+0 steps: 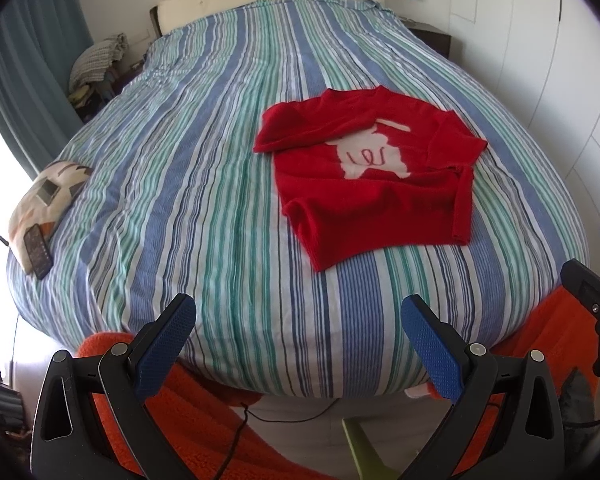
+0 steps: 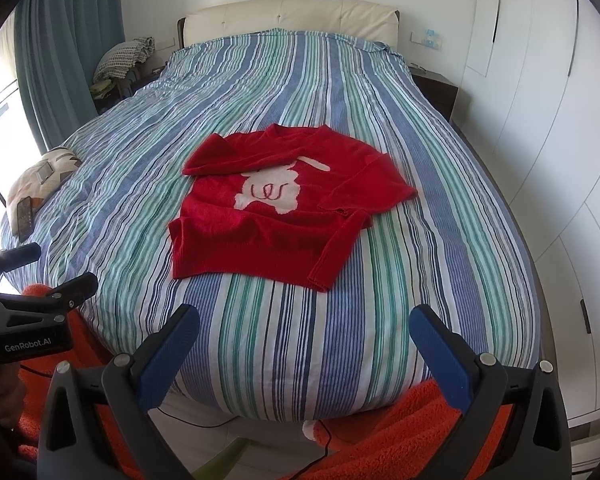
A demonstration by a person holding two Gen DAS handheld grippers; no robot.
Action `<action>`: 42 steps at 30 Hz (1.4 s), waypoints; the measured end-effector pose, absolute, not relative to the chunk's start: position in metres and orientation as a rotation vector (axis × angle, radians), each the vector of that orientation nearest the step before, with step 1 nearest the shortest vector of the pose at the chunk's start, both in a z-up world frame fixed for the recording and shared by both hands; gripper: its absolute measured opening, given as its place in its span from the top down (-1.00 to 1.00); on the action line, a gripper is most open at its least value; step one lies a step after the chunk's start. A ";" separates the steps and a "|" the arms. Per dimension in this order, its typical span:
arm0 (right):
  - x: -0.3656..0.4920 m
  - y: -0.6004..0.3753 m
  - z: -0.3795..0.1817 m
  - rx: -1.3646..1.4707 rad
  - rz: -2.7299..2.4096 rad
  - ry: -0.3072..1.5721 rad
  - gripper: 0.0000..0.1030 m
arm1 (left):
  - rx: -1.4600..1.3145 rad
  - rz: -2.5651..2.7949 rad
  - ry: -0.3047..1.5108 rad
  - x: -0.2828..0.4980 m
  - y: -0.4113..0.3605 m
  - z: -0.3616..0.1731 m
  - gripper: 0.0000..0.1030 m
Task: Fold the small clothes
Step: 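Move both tools toward the hem of the red sweater, then grasp the sweater hem with both tools and pull it straight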
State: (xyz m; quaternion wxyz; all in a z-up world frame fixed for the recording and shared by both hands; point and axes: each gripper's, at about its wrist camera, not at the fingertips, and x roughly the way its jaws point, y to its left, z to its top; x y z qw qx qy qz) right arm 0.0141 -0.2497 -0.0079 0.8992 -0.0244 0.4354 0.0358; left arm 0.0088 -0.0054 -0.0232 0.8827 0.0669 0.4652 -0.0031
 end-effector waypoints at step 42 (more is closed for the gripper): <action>0.156 -0.289 -0.180 0.223 0.132 0.979 -0.98 | -0.136 -0.042 1.199 0.163 0.026 -0.204 -0.64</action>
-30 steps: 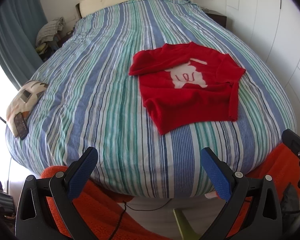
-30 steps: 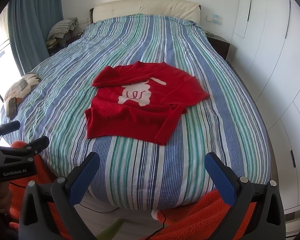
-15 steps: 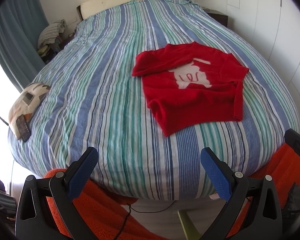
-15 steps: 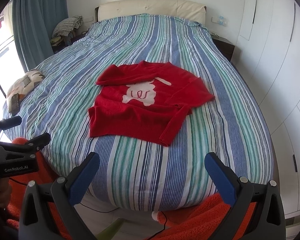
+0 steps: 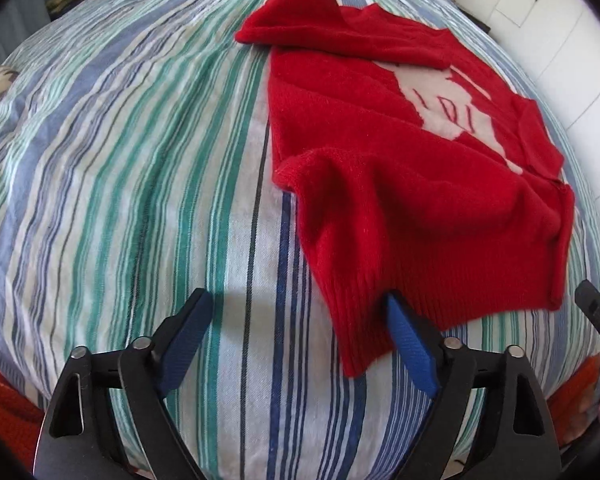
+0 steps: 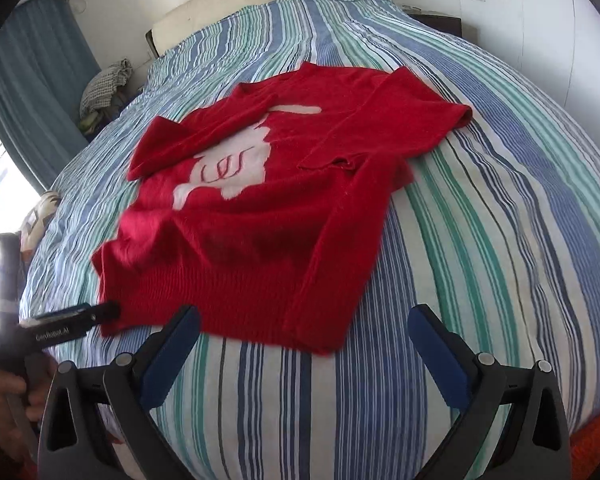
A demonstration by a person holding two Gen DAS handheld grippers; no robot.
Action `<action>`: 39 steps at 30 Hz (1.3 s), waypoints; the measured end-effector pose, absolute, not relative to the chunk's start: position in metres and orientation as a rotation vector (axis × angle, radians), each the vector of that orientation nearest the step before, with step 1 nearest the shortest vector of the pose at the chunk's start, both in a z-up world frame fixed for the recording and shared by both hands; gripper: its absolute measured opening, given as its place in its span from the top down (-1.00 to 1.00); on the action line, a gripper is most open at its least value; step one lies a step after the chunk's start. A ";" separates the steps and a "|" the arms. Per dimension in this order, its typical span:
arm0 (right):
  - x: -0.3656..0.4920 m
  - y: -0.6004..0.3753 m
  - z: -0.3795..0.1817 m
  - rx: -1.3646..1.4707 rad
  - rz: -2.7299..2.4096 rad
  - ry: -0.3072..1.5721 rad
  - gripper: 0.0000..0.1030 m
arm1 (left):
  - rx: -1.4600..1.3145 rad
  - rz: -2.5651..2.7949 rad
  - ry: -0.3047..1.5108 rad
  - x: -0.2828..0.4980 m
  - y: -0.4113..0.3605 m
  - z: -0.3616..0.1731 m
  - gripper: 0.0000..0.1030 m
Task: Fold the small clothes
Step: 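Grasp the sweater hem with both tools and pull it straight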
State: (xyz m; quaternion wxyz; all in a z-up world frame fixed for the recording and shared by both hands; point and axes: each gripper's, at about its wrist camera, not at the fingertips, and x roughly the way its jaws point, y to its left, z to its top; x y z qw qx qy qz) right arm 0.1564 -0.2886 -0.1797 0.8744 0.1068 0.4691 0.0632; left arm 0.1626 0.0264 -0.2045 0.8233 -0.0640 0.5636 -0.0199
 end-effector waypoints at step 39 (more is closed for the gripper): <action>0.093 -0.354 -0.168 0.643 0.262 1.175 0.92 | -0.209 -0.245 1.216 0.106 0.072 -0.158 0.96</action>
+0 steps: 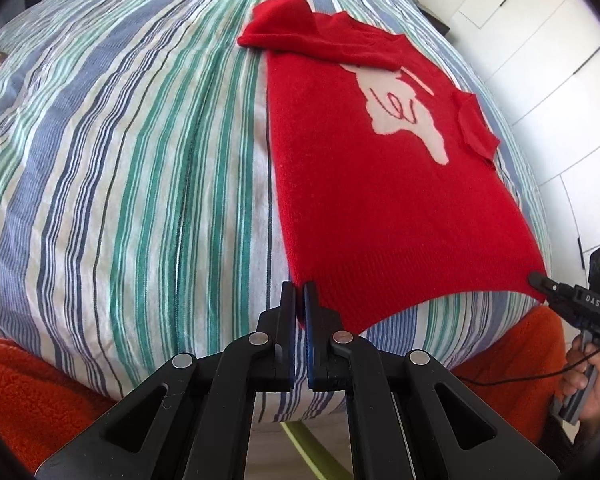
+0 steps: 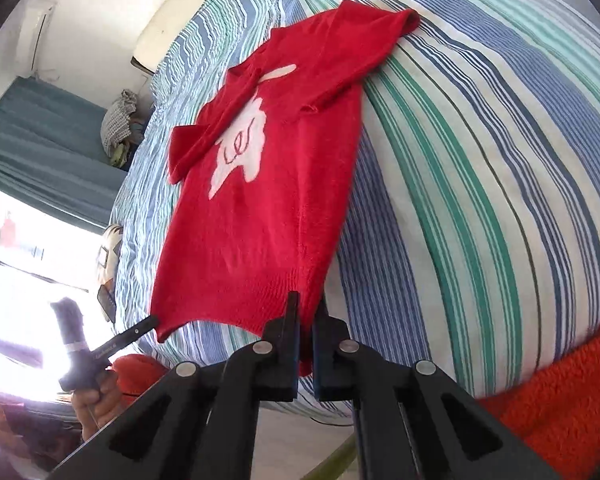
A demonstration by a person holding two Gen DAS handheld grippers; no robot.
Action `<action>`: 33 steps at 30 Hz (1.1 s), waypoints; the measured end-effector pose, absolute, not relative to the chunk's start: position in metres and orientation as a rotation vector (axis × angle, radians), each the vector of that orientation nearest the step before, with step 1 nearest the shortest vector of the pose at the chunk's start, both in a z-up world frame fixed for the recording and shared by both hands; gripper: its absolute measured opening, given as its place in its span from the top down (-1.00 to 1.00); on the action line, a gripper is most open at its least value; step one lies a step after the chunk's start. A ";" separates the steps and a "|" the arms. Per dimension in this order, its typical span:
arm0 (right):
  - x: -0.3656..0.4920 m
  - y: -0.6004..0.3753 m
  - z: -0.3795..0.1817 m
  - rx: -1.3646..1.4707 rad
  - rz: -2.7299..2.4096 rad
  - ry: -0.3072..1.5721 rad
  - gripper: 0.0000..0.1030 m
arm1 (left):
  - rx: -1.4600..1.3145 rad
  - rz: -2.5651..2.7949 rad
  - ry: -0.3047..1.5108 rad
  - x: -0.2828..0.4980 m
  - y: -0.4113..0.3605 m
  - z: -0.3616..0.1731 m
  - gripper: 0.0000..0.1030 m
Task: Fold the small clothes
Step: 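Grasp the sweater hem with both tools and pull it straight, then open both tools to release the sweater hem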
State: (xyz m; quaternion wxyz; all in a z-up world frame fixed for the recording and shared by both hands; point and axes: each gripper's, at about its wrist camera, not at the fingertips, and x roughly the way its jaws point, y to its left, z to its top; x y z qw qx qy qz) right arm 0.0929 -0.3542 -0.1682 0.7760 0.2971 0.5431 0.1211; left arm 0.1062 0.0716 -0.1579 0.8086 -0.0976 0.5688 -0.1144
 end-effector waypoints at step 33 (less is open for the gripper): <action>0.089 -0.358 -0.154 0.359 0.013 1.079 0.42 | -0.079 -0.071 1.028 0.070 0.070 -0.137 -0.13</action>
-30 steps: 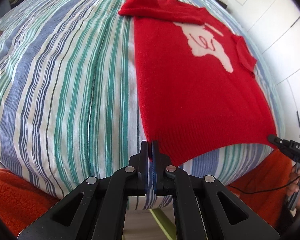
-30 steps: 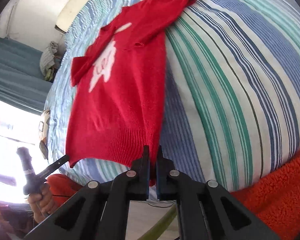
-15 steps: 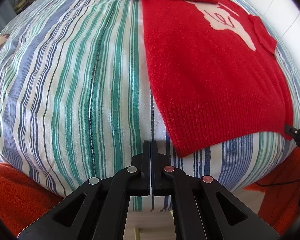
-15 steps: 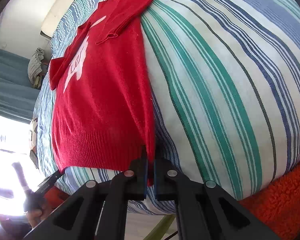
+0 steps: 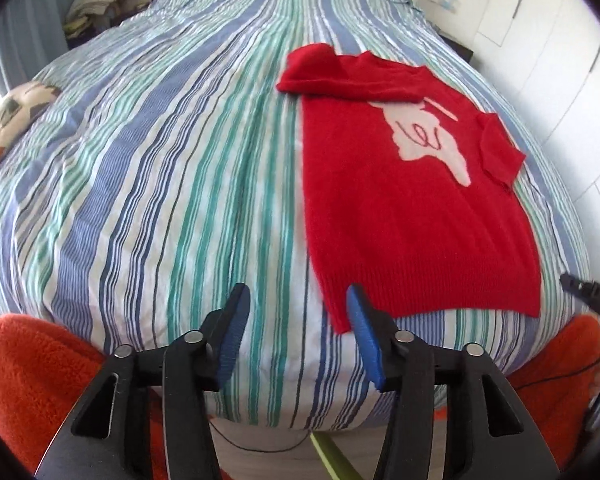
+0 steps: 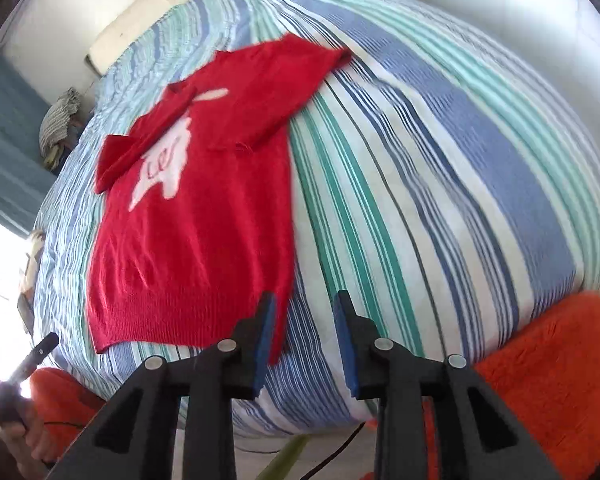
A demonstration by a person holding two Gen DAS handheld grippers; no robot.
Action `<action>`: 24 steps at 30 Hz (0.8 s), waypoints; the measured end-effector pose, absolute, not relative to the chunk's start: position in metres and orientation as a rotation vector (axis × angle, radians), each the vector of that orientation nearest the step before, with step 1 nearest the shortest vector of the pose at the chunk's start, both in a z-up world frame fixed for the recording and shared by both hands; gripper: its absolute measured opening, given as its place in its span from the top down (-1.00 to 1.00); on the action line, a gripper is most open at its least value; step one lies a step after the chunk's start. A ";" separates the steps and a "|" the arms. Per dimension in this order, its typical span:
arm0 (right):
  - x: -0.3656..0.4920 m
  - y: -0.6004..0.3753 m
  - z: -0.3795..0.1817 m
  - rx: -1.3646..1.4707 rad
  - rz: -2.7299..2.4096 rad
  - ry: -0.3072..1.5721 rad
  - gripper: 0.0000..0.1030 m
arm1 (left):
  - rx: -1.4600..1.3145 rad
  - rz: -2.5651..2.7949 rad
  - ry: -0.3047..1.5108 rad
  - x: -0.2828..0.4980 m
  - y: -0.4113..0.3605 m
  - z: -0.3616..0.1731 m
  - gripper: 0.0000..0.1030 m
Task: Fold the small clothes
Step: 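Open both tools to release the sweater hem, then grasp a sleeve cuff with the right tool and stretch it across the bed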
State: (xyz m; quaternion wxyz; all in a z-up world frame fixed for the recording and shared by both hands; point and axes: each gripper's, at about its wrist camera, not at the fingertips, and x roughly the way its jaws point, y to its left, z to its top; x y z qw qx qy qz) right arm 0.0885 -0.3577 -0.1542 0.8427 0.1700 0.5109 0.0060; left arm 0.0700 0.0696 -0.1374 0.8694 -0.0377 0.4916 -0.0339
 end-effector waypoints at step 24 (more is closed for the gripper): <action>0.251 -0.576 -0.114 0.343 -0.255 0.859 0.91 | -0.190 0.124 1.155 0.073 0.107 -0.180 -0.13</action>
